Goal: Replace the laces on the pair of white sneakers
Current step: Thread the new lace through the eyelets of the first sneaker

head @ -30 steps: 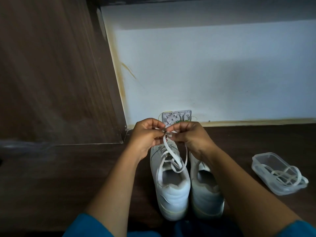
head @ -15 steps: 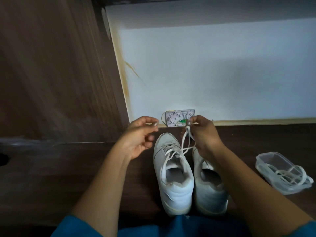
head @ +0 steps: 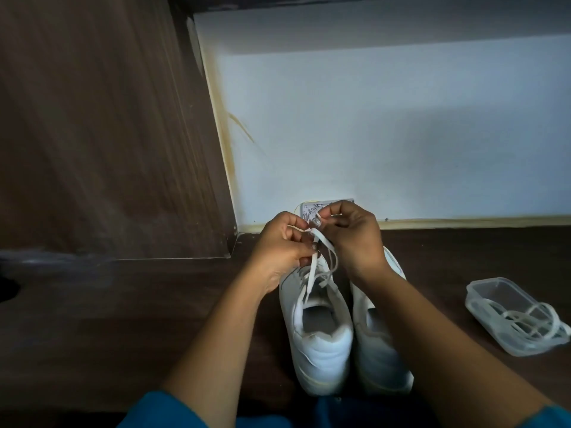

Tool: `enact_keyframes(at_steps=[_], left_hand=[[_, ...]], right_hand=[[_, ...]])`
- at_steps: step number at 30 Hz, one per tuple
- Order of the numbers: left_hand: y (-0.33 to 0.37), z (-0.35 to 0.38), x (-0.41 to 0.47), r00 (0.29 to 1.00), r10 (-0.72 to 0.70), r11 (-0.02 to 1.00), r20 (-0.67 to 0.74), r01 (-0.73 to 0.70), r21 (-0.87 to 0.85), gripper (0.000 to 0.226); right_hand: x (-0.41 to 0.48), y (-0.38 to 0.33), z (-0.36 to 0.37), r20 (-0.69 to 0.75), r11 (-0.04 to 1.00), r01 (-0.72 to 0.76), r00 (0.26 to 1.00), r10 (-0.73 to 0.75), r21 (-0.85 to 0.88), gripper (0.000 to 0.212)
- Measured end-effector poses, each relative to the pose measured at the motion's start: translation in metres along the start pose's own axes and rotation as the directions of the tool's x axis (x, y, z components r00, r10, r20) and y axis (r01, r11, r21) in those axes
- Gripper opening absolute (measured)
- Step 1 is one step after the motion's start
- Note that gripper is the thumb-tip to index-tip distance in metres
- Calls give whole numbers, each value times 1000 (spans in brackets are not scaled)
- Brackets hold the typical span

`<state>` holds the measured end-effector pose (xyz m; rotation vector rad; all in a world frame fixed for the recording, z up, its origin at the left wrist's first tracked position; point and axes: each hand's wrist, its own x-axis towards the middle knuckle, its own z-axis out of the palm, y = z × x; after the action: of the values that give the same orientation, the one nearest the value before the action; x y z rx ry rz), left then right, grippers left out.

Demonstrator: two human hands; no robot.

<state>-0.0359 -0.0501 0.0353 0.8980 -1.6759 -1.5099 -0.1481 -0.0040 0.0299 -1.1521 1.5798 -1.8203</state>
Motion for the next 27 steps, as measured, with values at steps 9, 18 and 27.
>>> enact_keyframes(at_steps=[9,18,27], left_hand=[[-7,-32,14,961,151,953,-231,-79,292,35],[-18,-65,8,988,4,648,-153,113,753,22],[-23,-24,6,957,-48,813,287,-129,568,12]], right_hand=[[5,-11,-24,-90,938,-81,989,118,337,25],[20,14,-55,-133,819,-117,990,50,-561,11],[12,11,-40,478,630,339,877,59,-699,14]])
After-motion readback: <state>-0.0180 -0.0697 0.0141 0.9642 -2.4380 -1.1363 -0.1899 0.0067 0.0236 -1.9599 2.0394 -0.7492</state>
